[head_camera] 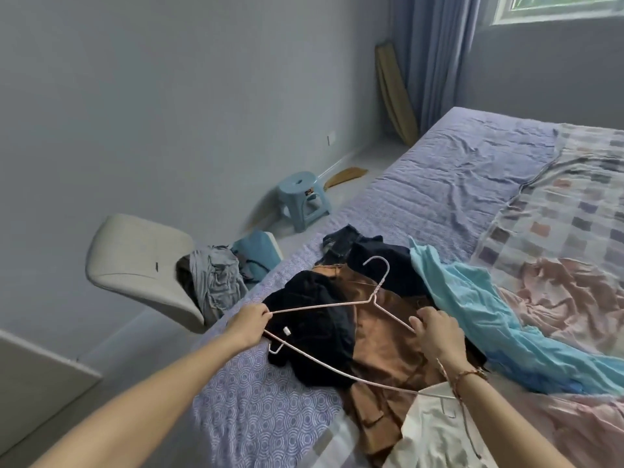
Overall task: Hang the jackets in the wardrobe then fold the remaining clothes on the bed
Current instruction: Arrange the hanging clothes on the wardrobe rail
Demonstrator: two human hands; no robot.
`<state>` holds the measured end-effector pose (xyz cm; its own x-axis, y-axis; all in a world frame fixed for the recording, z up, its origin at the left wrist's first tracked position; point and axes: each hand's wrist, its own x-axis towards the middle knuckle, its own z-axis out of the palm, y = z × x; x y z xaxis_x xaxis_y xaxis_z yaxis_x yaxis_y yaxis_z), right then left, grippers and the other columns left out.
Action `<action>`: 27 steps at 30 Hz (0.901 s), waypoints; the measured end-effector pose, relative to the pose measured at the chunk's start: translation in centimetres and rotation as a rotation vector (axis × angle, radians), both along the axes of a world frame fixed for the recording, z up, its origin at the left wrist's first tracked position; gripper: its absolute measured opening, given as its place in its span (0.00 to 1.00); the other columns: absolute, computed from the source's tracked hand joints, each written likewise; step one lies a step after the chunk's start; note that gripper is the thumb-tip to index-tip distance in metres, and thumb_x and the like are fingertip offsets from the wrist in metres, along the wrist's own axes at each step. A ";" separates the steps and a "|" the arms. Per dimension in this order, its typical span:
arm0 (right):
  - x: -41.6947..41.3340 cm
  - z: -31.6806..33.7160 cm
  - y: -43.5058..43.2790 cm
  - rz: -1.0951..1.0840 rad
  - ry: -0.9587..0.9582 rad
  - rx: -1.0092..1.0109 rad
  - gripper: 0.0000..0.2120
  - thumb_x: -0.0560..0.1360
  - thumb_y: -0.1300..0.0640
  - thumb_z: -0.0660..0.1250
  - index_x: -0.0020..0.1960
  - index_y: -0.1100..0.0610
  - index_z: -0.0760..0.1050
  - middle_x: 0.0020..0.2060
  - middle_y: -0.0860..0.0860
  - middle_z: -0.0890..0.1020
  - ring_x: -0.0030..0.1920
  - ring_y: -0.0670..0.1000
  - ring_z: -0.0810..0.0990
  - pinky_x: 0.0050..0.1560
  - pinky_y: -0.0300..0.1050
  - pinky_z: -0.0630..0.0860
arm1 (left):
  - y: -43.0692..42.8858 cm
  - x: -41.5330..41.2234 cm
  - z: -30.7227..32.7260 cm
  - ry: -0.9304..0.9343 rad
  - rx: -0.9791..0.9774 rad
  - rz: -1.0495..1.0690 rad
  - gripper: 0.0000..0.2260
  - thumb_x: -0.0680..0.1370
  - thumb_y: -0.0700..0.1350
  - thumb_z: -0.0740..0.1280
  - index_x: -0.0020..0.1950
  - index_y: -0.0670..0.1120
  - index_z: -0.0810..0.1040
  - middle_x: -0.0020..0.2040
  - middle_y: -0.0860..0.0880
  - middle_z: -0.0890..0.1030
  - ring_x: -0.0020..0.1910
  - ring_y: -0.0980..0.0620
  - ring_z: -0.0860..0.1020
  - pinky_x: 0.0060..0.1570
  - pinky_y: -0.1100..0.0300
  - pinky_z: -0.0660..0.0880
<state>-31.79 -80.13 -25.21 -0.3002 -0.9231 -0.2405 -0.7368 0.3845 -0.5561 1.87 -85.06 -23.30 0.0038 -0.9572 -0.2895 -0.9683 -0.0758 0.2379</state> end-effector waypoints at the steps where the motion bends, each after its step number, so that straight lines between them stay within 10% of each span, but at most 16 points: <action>1: 2.1 -2.1 -2.3 0.029 0.048 0.032 0.16 0.79 0.49 0.59 0.62 0.56 0.73 0.59 0.57 0.77 0.60 0.59 0.73 0.57 0.49 0.69 | -1.6 2.5 -2.2 -0.075 0.068 0.009 0.13 0.81 0.49 0.56 0.59 0.44 0.73 0.61 0.45 0.74 0.60 0.45 0.73 0.54 0.54 0.70; 3: 4.0 -2.8 -3.4 0.049 -0.009 0.065 0.18 0.79 0.49 0.59 0.64 0.57 0.72 0.60 0.57 0.76 0.61 0.59 0.73 0.58 0.49 0.69 | -2.5 4.4 -3.8 -0.183 0.158 0.011 0.20 0.81 0.50 0.55 0.70 0.44 0.63 0.70 0.43 0.66 0.67 0.43 0.68 0.63 0.51 0.67; 8: 11.7 -6.6 -7.1 0.106 -0.314 0.151 0.09 0.79 0.54 0.60 0.52 0.57 0.75 0.49 0.54 0.81 0.52 0.56 0.78 0.48 0.44 0.70 | -6.8 11.1 -9.2 -0.134 0.259 0.151 0.12 0.79 0.47 0.58 0.51 0.39 0.75 0.51 0.41 0.74 0.54 0.43 0.75 0.52 0.54 0.72; 12: 17.9 -8.3 -11.7 0.191 -0.413 0.227 0.05 0.79 0.56 0.59 0.47 0.52 0.73 0.44 0.51 0.82 0.49 0.52 0.79 0.46 0.42 0.69 | -11.2 16.1 -11.4 -0.146 0.278 0.233 0.13 0.80 0.49 0.56 0.58 0.43 0.73 0.57 0.42 0.72 0.58 0.43 0.73 0.57 0.52 0.71; 17: 28.3 -11.4 -19.0 0.306 -0.586 0.243 0.09 0.78 0.58 0.60 0.42 0.49 0.74 0.36 0.49 0.82 0.36 0.47 0.79 0.41 0.39 0.74 | -18.2 24.3 -15.6 -0.085 0.241 0.388 0.10 0.78 0.44 0.58 0.37 0.46 0.67 0.49 0.40 0.74 0.50 0.40 0.75 0.48 0.52 0.72; 22: 35.6 -16.2 -24.3 0.331 -0.710 0.314 0.07 0.78 0.58 0.62 0.44 0.51 0.77 0.33 0.50 0.83 0.30 0.41 0.78 0.39 0.37 0.75 | -24.2 30.2 -21.2 -0.014 0.207 0.519 0.04 0.79 0.46 0.59 0.52 0.51 0.72 0.57 0.44 0.75 0.60 0.42 0.72 0.55 0.56 0.68; 27: 39.4 -20.5 -28.3 0.343 -0.782 0.361 0.07 0.78 0.60 0.61 0.45 0.55 0.77 0.30 0.50 0.82 0.28 0.42 0.77 0.34 0.34 0.72 | -28.6 35.0 -26.4 0.196 0.133 0.698 0.22 0.80 0.45 0.60 0.74 0.45 0.62 0.73 0.43 0.64 0.71 0.44 0.64 0.68 0.52 0.63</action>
<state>7.61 -108.44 -45.71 0.3445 -0.7610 -0.5497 -0.3080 0.4615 -0.8320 36.88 -113.64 -49.66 0.5354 -0.7075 -0.4613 -0.6247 -0.6993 0.3474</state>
